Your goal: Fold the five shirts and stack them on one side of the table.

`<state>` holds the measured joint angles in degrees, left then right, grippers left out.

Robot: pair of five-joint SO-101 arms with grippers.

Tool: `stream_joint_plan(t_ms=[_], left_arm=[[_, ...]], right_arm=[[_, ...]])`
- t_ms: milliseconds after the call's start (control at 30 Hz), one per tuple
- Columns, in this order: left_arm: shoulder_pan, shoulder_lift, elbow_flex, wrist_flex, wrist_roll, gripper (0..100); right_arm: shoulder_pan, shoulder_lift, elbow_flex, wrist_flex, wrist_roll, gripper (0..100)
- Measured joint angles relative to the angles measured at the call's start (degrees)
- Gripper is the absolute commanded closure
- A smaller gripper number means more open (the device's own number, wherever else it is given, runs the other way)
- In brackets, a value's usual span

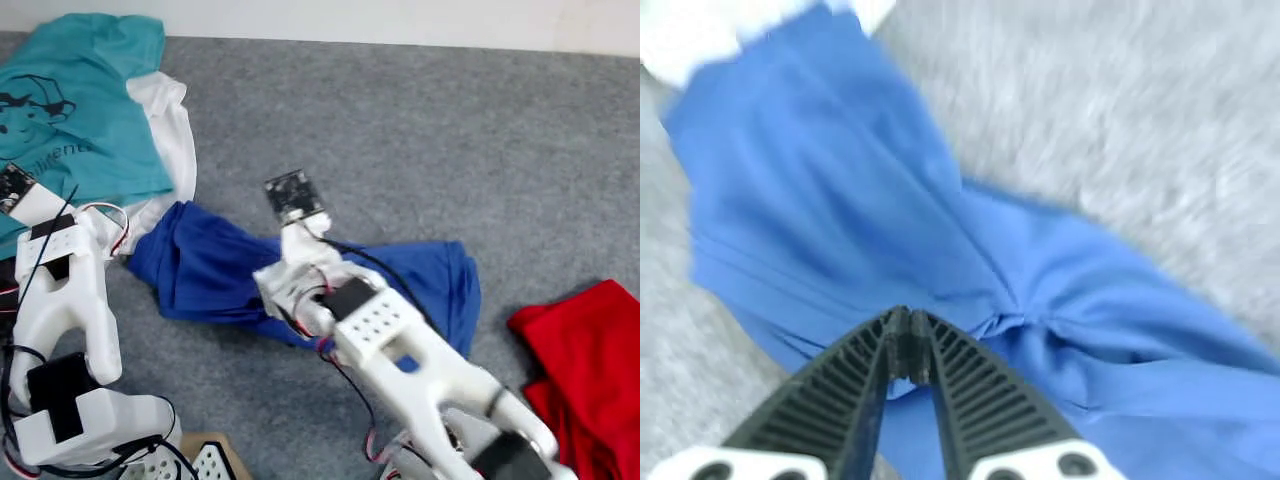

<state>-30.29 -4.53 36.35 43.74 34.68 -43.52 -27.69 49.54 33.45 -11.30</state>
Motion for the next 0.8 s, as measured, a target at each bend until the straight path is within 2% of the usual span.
stream_joint_plan(t_ms=[233,400,633,800], left_arm=[[1.0,0.0,0.0,0.0,0.0,99],[1.0,0.0,0.0,0.0,0.0,99],[1.0,0.0,0.0,0.0,0.0,99],[1.0,0.0,0.0,0.0,0.0,99]], right_arm=[[-1.3,-2.4,8.3,-8.4,0.0,99.2],[-0.7,-1.3,8.4,-6.8,0.0,99.2],[11.6,-10.9,4.2,10.5,0.0,99.2],[24.4,-18.5,8.4,13.5,0.0,95.2]])
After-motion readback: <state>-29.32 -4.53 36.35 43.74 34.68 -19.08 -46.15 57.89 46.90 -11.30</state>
